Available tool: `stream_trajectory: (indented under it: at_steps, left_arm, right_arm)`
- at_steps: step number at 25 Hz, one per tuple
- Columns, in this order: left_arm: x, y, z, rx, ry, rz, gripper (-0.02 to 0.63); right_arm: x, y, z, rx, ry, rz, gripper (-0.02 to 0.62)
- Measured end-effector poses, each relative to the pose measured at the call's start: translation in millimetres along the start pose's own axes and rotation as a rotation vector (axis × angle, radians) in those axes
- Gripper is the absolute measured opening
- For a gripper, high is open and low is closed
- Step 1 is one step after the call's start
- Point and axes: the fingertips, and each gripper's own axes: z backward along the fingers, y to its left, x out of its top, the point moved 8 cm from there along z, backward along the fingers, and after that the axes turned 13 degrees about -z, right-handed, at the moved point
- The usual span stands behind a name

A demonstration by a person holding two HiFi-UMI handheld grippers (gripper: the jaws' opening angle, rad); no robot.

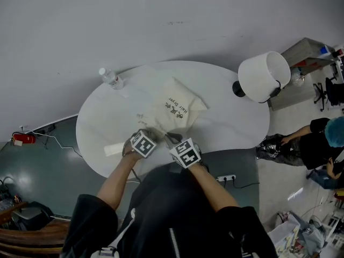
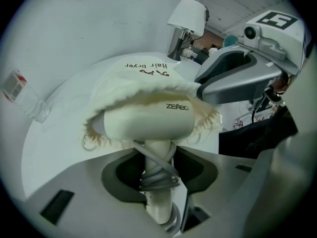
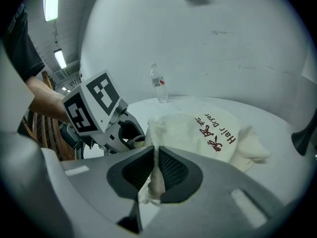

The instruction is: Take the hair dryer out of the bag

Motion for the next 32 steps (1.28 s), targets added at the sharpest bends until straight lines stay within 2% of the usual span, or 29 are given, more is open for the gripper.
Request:
stream_trajectory:
  at_steps: [9,17,25,32]
  left_arm:
    - [-29.4,-9.5,17.4,0.007,-0.031,0.025,0.184]
    - [-52.5,-11.2,40.5,0.046,-0.079,0.067,0.184]
    - [-67.3,-5.4,70.0,0.132,-0.192,0.133,0.185]
    - [-73.9,1.5,96.7,0.208,-0.301,0.199,0.185]
  right_arm:
    - [1.4,1.4,-3.0,-0.021,0.011,-0.021,0.031]
    - [-0.5,3.7,-11.6,-0.051,0.025,-0.027,0.031]
    - [-5.8,7.8,-18.0,-0.102,0.012,-0.017,0.034]
    - [1.9,19.8,-18.6,-0.086,-0.009,-0.012,0.068]
